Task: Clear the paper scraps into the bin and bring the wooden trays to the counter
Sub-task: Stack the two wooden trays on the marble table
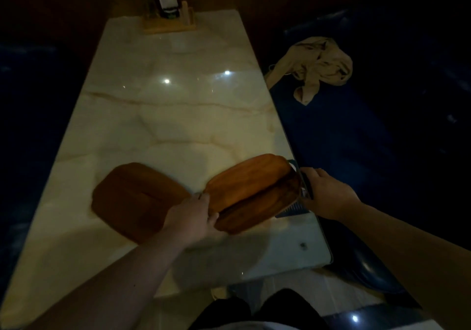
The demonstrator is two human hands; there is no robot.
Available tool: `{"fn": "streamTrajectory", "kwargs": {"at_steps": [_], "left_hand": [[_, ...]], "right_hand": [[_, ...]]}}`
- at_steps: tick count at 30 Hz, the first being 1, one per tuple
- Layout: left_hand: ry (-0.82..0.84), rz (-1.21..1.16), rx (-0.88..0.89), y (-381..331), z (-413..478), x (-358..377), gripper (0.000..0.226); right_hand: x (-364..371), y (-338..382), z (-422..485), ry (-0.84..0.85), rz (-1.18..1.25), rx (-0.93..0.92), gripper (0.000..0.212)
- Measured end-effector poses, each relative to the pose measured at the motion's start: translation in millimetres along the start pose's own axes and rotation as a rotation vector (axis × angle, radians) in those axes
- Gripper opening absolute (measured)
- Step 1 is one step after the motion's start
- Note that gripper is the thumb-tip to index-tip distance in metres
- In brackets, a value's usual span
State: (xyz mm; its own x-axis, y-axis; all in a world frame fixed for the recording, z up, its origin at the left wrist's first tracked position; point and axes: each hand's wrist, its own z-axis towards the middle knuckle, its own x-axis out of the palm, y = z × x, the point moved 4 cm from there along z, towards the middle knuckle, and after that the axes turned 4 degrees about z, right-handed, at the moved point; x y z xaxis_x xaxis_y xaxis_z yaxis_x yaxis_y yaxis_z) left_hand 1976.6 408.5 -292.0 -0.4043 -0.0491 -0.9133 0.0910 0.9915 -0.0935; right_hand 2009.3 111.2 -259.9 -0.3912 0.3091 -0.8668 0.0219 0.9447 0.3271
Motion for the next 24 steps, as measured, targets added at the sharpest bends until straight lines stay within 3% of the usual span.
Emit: {"fn": "streamTrajectory", "kwargs": {"at_steps": [4,7,13,15,18,21,24], "left_hand": [[0.043,-0.169,-0.085,7,16,13,0.061],[0.06,-0.335,-0.183,11,23,19,0.05],[0.075,-0.775,-0.416,5,28,20,0.026],[0.037,-0.921,-0.522,7,29,28,0.032],[0.014,-1.175,-0.685,0,26,35,0.011],[0.055,-1.251,-0.674,-14,26,35,0.009],[-0.006,-1.325,-0.731,-15,24,35,0.012]], "right_hand": [[10,-14,30,0.035,0.254,0.109,0.078],[15,-21,53,0.083,0.392,0.178,0.082],[22,-29,96,0.21,0.537,0.271,0.043],[24,-31,106,0.232,0.537,0.266,0.038],[25,-30,114,0.271,0.54,0.246,0.031],[25,-34,121,0.286,0.568,0.226,0.031],[23,-41,125,0.276,0.683,0.25,0.037]]}}
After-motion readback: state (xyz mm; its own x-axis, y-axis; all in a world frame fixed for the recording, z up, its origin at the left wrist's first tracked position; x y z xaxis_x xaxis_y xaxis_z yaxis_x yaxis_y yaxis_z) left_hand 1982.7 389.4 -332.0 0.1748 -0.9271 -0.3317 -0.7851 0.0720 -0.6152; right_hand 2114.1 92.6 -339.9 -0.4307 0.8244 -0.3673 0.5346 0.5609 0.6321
